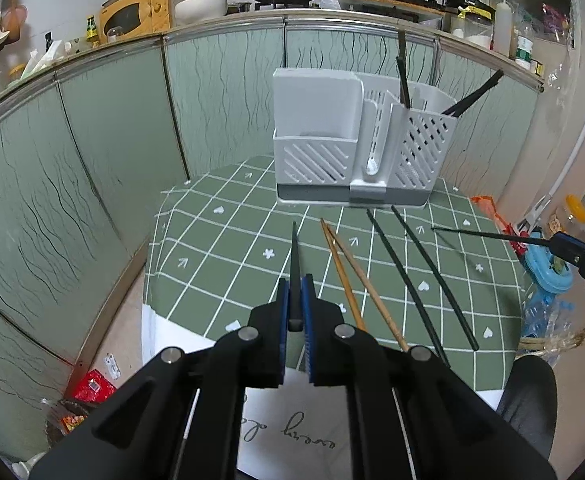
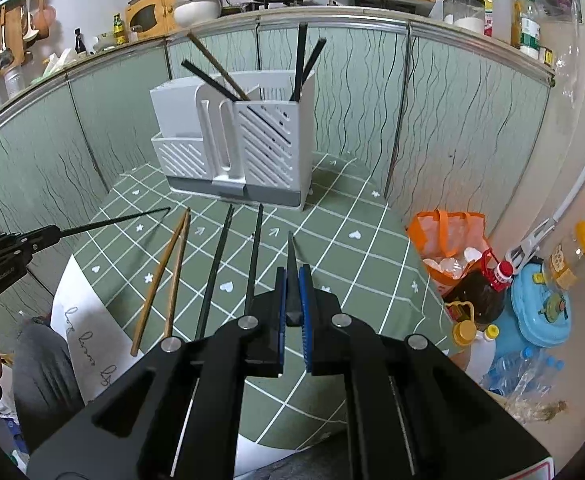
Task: Organize utensils
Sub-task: 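Lift the black chopsticks and carry both tools toward the white holder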
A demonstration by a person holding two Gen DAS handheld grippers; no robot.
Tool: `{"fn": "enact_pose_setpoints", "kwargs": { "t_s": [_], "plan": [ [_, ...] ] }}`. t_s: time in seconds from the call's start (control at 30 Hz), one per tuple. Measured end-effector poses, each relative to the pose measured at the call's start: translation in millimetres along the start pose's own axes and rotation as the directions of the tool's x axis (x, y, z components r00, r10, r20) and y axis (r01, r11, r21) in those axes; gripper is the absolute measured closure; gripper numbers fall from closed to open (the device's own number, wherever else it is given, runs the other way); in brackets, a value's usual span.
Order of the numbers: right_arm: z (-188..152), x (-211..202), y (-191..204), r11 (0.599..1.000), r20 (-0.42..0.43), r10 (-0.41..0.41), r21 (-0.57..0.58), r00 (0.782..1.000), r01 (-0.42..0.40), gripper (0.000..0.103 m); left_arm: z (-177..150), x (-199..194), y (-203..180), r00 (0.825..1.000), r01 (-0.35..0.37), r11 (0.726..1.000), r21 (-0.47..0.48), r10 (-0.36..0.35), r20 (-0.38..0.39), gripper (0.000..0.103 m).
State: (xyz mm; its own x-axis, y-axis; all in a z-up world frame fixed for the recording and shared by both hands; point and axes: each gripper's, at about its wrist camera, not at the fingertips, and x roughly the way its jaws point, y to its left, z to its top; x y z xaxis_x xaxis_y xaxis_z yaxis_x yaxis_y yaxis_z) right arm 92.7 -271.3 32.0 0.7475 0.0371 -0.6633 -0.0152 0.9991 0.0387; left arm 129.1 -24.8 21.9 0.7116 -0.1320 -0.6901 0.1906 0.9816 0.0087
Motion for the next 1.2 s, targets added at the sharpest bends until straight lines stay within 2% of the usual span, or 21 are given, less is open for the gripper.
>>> {"fn": "enact_pose_setpoints", "kwargs": {
  "t_s": [1.2],
  "plan": [
    [61.4,-41.8,-9.1,1.000,0.105,0.006,-0.003,0.995,-0.006,0.097,64.6,-43.2,-6.3,0.995,0.014,1.000,0.022,-0.016,0.100,0.095]
  ]
}}
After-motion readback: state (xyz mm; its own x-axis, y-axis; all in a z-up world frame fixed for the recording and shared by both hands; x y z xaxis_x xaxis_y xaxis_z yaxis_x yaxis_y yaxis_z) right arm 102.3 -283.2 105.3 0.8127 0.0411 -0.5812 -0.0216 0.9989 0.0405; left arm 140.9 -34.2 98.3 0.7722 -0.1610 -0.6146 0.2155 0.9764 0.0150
